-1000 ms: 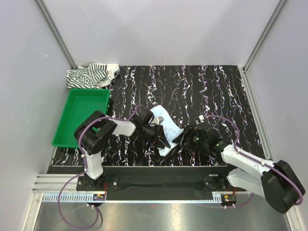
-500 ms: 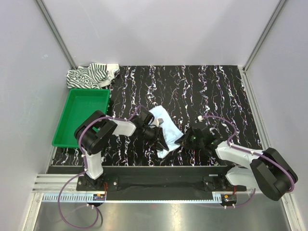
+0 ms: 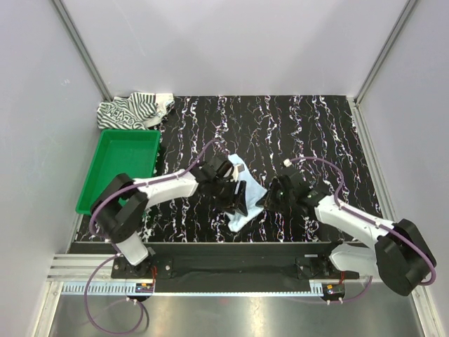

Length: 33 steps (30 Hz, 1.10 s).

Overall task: Roll the towels
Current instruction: Roll the towel

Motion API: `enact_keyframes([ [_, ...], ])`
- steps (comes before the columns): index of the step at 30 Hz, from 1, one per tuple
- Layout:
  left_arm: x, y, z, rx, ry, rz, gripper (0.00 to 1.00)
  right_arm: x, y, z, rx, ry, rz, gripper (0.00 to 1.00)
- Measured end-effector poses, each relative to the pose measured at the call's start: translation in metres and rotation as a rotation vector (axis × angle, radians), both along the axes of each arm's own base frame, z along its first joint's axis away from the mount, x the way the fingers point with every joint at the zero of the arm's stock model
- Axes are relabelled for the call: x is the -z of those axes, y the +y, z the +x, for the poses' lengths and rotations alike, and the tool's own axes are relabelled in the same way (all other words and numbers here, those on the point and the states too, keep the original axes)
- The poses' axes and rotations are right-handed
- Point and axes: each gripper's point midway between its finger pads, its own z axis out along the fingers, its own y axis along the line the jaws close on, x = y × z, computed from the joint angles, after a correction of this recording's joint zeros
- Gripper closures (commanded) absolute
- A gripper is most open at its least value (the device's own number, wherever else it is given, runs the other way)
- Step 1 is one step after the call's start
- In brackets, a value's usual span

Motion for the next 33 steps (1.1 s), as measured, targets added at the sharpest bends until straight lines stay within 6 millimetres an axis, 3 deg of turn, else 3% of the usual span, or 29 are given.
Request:
enact_keyframes([
  [6,-0.032,0.014,0.017,0.027,-0.316,0.114,0.32,-0.001,-0.003,-0.002,-0.054,0.049,-0.087,1.0],
  [10,-0.046,0.018,0.016,0.078,-0.53,0.187,0.34,0.018,-0.007,-0.011,-0.088,0.128,-0.144,1.0],
  [13,-0.052,0.008,0.001,0.144,-0.627,0.187,0.33,0.031,-0.008,-0.019,-0.109,0.188,-0.167,1.0],
  [21,-0.02,0.004,-0.035,0.289,-0.738,0.209,0.31,0.027,-0.004,-0.018,-0.141,0.215,-0.172,1.0],
  [25,-0.017,-0.008,-0.054,0.353,-0.796,0.19,0.3,0.027,-0.006,-0.016,-0.146,0.225,-0.168,1.0],
  [29,-0.009,-0.017,-0.056,0.369,-0.823,0.194,0.31,0.029,-0.012,-0.013,-0.138,0.234,-0.176,1.0],
  [33,0.015,-0.016,-0.052,0.374,-0.817,0.249,0.31,0.029,-0.017,-0.013,-0.133,0.244,-0.18,1.0],
])
